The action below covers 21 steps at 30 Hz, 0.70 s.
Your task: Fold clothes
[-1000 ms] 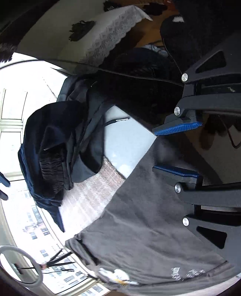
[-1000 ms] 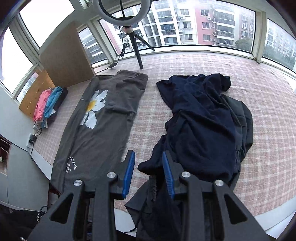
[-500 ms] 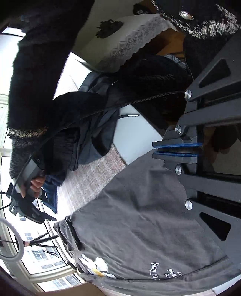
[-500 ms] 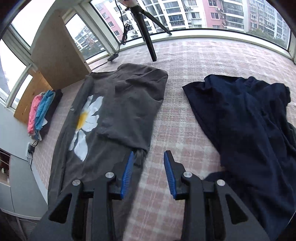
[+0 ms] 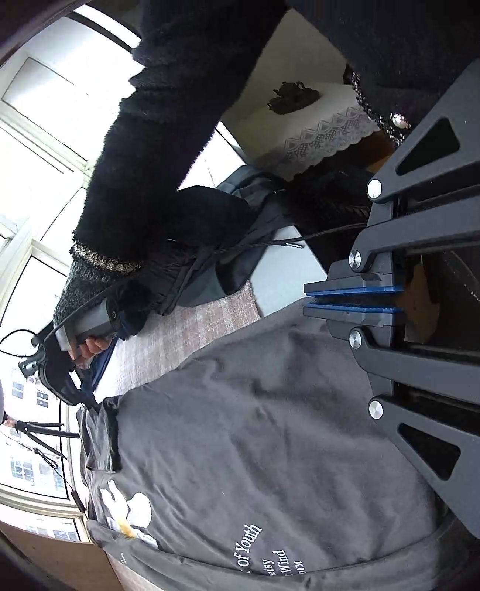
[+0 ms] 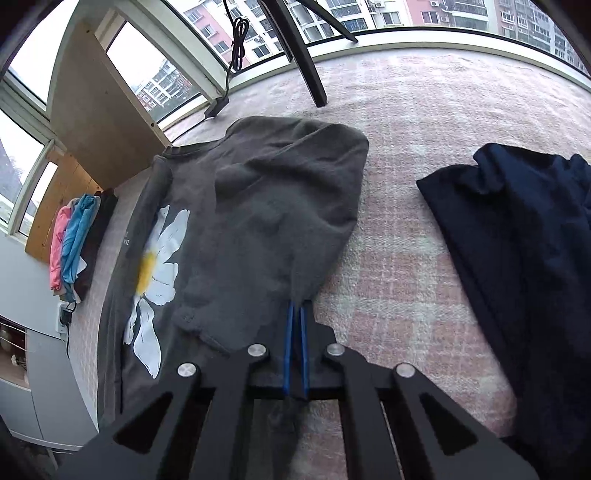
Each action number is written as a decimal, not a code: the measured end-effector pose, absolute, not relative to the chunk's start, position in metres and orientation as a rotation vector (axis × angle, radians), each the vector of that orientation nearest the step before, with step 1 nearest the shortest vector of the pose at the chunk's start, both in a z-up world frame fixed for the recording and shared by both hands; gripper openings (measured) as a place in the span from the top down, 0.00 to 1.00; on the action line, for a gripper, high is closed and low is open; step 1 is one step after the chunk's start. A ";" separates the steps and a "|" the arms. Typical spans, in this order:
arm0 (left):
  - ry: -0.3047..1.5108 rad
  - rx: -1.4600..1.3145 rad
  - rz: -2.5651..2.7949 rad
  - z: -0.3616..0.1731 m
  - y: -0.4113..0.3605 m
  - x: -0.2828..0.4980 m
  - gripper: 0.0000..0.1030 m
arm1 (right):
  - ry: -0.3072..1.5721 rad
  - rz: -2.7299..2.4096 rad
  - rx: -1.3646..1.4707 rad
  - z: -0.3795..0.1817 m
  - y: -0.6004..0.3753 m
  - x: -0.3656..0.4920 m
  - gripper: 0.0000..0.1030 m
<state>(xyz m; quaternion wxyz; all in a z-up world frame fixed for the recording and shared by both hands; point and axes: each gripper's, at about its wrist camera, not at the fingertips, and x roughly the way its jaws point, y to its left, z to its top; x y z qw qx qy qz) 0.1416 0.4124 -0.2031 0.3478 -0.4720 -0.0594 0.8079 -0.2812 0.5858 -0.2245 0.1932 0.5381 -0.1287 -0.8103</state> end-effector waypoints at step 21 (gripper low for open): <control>-0.458 -1.451 2.361 -0.229 0.251 0.150 0.98 | 0.246 -2.122 1.497 -0.178 0.331 -0.288 0.92</control>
